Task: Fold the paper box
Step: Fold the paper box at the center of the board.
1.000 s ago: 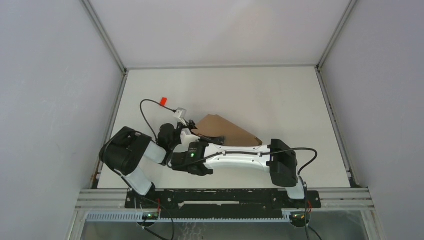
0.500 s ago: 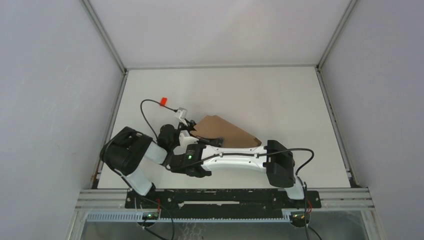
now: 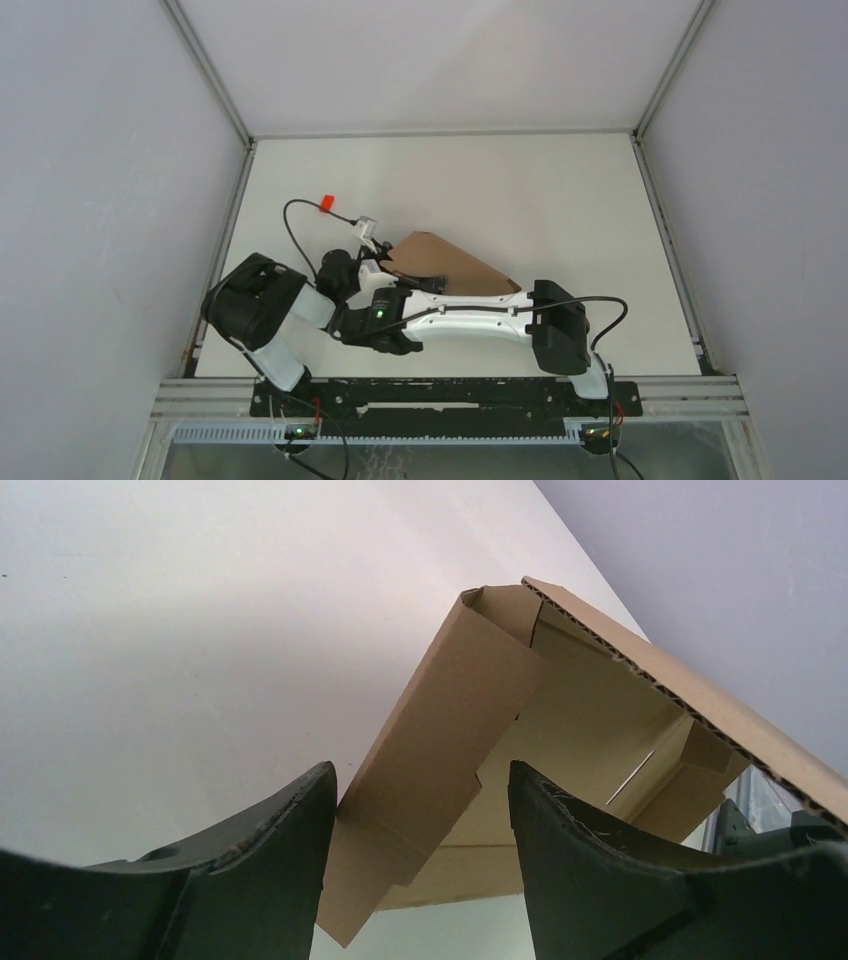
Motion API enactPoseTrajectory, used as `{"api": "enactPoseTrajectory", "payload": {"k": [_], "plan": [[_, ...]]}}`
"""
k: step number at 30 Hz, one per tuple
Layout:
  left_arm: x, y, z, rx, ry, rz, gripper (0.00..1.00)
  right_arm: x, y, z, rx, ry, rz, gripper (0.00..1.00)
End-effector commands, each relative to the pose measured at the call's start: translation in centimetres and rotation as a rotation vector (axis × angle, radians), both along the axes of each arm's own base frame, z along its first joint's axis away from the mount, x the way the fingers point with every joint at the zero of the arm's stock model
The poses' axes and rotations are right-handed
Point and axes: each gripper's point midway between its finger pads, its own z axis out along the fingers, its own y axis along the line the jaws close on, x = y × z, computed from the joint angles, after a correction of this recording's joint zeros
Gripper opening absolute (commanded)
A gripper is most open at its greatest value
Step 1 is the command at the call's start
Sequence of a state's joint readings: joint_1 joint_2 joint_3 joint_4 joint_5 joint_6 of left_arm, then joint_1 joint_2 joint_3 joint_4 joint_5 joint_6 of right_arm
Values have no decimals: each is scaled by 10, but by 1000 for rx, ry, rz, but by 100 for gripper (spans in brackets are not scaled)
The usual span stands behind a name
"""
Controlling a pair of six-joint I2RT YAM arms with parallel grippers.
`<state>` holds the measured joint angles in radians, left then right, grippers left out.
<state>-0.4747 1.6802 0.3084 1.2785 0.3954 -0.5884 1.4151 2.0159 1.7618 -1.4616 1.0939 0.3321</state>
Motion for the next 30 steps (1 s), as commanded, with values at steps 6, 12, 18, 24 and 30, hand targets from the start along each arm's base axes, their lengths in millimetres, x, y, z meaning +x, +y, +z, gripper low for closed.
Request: {"api": "enactPoseTrajectory", "payload": {"k": [6, 12, 18, 24, 30], "plan": [[-3, 1, 8, -22, -33, 18, 65, 3, 0, 6, -1, -96, -12, 0], [-7, 5, 12, -27, -36, 33, 66, 4, -5, 1, -47, -142, -32, 0], [-8, 6, 15, -28, -41, 35, 66, 9, -3, 8, -66, -187, -12, 0], [-6, 4, 16, -36, -48, 29, 67, 9, 1, 13, -110, -225, 28, 0], [-9, 3, 17, -41, -45, 18, 67, 8, 5, 14, -179, -240, 67, 0]]}}
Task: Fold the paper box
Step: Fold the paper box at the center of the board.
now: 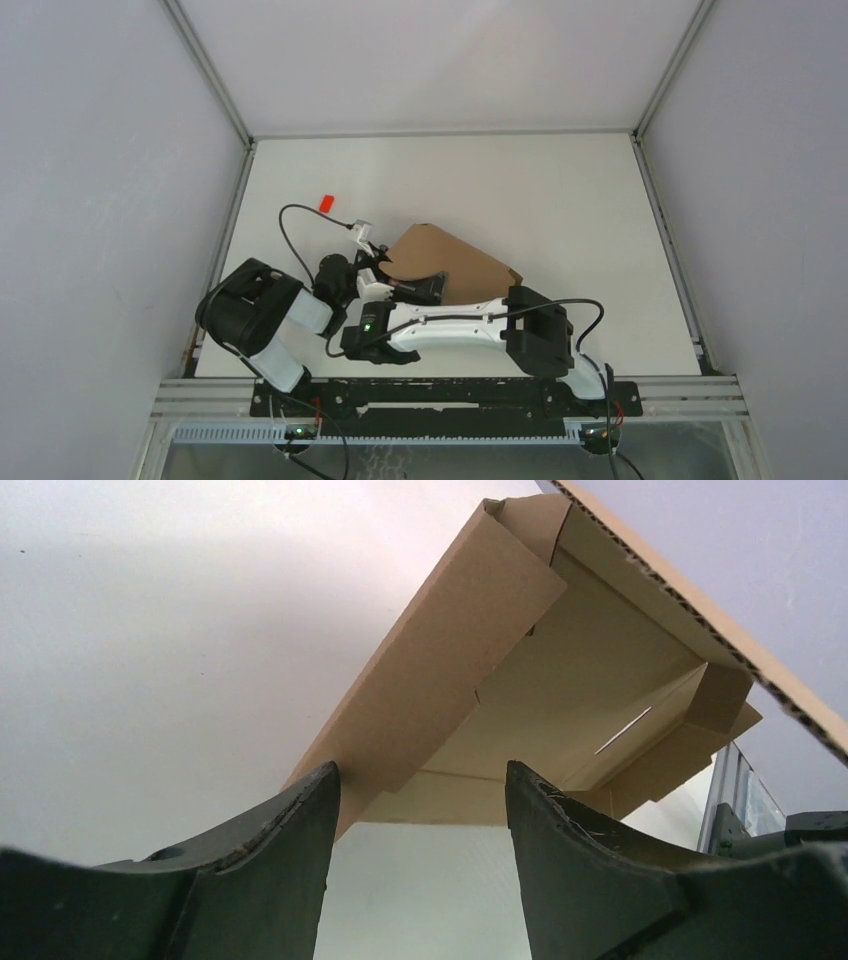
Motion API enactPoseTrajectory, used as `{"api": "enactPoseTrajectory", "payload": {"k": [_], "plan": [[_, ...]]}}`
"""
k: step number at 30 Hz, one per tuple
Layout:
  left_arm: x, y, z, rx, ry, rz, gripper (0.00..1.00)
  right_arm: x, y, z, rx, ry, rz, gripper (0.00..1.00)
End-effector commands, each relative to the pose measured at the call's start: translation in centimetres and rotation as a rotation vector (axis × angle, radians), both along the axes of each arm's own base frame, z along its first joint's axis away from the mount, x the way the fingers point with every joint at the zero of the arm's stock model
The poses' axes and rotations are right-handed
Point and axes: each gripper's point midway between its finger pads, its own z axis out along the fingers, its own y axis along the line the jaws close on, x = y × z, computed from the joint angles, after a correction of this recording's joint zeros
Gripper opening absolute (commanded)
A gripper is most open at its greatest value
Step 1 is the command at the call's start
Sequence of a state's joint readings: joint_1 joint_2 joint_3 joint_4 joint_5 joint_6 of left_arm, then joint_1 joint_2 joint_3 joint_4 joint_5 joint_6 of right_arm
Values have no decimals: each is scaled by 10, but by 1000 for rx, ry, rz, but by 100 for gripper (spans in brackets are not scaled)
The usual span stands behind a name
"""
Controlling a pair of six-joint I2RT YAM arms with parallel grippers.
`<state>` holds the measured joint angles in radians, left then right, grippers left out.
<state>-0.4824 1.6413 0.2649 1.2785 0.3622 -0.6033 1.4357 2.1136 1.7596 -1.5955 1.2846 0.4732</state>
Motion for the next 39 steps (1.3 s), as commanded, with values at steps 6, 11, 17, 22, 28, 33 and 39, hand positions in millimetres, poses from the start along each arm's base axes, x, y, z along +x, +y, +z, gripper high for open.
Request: {"api": "enactPoseTrajectory", "payload": {"k": [6, 11, 17, 22, 28, 33, 39], "plan": [[-2, -3, 15, -33, -50, -10, 67, 1, 8, 12, -79, -58, 58, 0], [-2, -4, 12, -34, -41, -16, 66, 3, 6, 7, -99, -62, 54, 0], [-1, -3, 10, -33, -33, -6, 67, 8, 11, 0, -113, -77, 50, 0], [2, -3, 7, -20, -24, 0, 66, 6, 10, -11, -94, -45, 28, 0], [7, -6, 7, -6, -22, -3, 66, 5, 2, -19, -64, -2, 2, 0], [14, -7, 9, 19, -32, -2, 66, 3, 0, -23, -47, 31, 12, 0], [14, 2, 6, 42, -35, 10, 64, 2, -1, -27, -41, 45, 12, 0]]}}
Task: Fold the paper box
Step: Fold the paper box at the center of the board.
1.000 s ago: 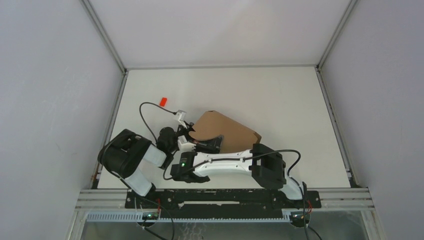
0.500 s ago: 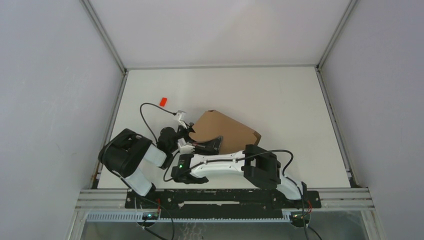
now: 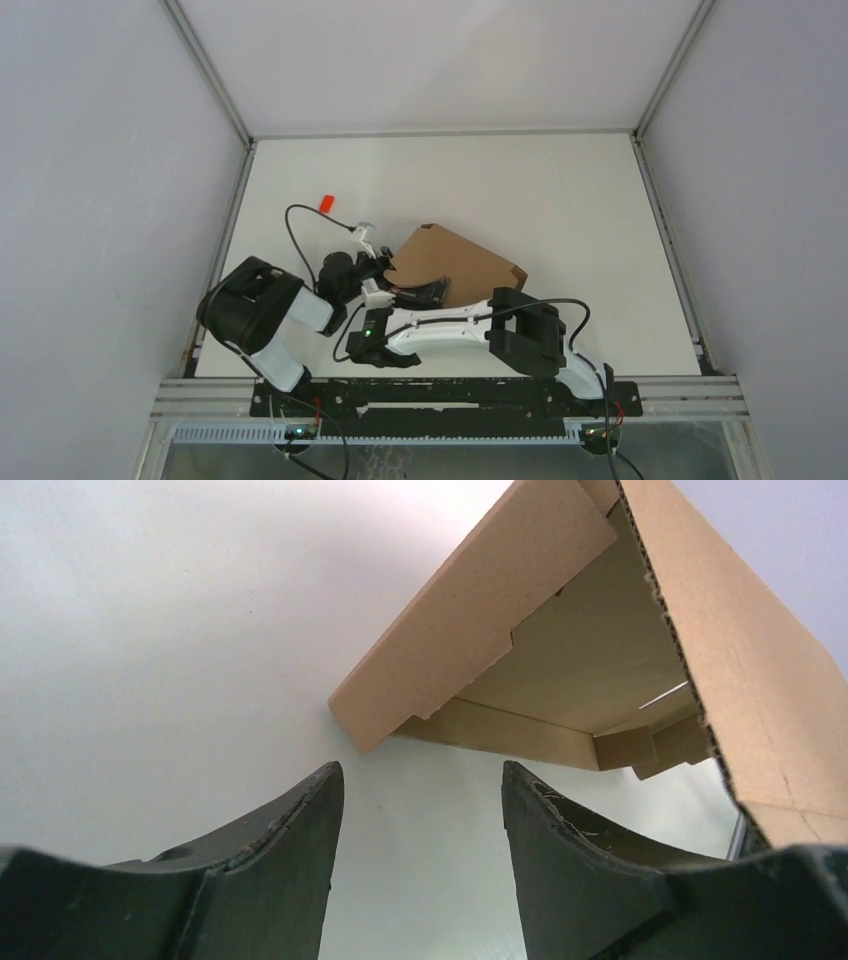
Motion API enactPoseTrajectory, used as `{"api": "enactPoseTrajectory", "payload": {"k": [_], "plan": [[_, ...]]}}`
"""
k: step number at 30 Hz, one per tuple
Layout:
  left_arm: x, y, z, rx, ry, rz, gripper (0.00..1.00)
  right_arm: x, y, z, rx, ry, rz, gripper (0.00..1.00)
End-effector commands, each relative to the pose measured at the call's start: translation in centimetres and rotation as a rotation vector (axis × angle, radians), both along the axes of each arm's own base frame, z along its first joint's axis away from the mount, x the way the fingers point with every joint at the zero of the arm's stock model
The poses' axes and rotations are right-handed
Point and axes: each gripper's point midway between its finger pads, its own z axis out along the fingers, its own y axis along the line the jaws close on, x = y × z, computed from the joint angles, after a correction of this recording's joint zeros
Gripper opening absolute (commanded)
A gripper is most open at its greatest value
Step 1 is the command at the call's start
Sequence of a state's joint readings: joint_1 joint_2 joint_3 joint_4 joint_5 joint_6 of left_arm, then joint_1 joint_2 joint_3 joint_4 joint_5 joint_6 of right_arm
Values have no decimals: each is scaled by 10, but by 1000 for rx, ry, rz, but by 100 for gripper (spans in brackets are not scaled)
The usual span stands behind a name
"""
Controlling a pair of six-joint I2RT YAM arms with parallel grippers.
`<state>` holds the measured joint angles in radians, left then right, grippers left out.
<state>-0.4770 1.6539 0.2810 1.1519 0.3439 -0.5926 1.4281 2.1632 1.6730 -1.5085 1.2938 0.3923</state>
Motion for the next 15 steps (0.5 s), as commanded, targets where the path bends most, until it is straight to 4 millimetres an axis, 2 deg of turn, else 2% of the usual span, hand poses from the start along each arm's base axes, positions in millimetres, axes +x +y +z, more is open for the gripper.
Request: {"api": "enactPoseTrajectory", "payload": {"k": [1, 9, 15], "plan": [[15, 1, 33, -22, -134, -5, 64, -1, 1, 5, 86, 27, -6, 0], [31, 18, 27, 0, -99, 78, 57, -4, 2, 7, 89, 24, 2, 0], [52, 14, 25, 43, -61, 94, 53, -8, 3, 8, 88, 22, 10, 0]]}}
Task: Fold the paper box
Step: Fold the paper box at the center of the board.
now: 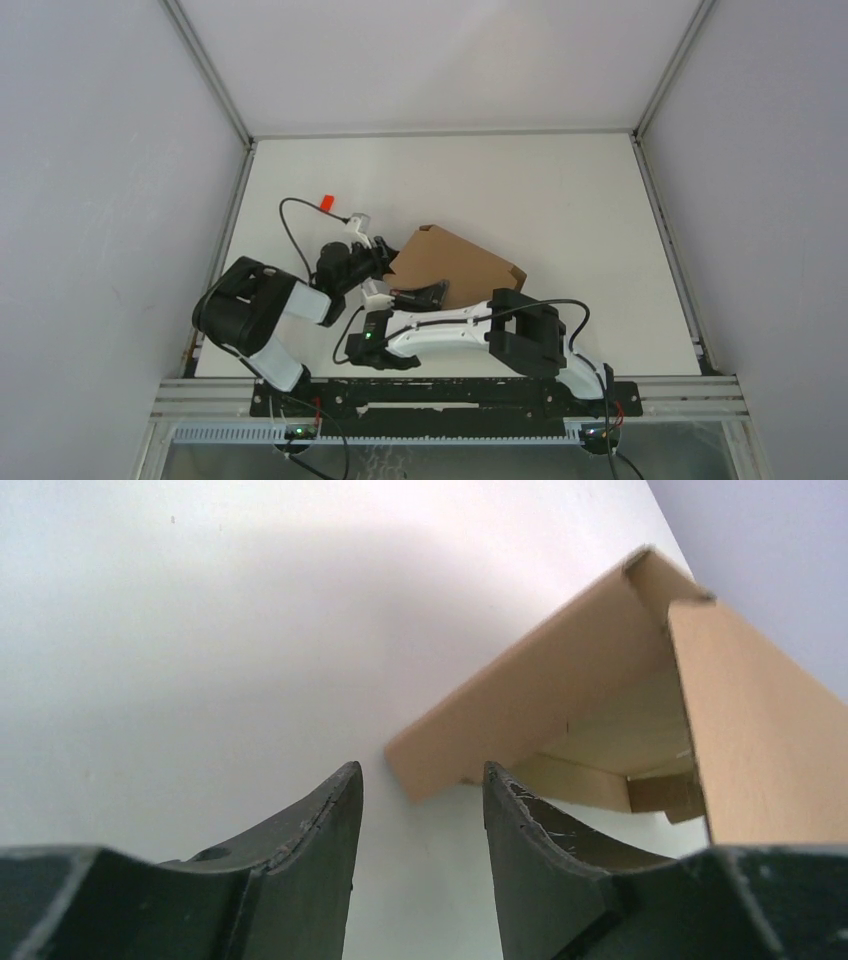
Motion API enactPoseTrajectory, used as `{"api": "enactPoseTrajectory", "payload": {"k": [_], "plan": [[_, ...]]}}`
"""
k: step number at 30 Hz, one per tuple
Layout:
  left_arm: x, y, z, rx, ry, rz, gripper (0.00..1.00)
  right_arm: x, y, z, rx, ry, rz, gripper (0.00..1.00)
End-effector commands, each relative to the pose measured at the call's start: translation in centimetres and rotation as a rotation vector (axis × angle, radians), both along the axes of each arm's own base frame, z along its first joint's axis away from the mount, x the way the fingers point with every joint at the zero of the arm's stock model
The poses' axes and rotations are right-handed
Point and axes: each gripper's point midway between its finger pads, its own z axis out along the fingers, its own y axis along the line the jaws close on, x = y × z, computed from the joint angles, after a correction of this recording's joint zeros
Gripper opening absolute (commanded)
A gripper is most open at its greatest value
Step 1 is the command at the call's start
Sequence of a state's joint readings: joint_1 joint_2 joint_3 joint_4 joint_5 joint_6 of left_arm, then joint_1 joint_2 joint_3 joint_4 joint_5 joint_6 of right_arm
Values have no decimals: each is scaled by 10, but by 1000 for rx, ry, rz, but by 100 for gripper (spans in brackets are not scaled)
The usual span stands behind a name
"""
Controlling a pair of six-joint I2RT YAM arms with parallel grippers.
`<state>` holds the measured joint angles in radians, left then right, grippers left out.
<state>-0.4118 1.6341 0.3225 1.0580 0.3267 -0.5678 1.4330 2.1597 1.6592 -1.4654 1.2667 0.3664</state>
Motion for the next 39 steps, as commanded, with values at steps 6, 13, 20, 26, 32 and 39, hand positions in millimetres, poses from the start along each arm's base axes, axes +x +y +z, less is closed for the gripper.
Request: {"api": "enactPoseTrajectory", "payload": {"k": [6, 13, 20, 26, 32, 39], "plan": [[41, -15, 20, 26, -38, -7, 52, -8, 2, 16, 81, -4, 14, 0], [52, -18, 6, 56, 1, -10, 51, -10, 1, 20, 100, -3, 12, 0], [53, -21, 1, 56, 16, -25, 46, -11, 1, 24, 123, 4, 12, 0], [48, -25, 5, 30, -5, -50, 46, -12, 5, 21, 142, 27, 20, 0], [41, -31, 11, -2, -32, -89, 45, -14, 9, 15, 151, 66, 23, 0], [36, -36, 12, -19, -43, -117, 45, -15, 14, 11, 179, 106, 31, 0]]}}
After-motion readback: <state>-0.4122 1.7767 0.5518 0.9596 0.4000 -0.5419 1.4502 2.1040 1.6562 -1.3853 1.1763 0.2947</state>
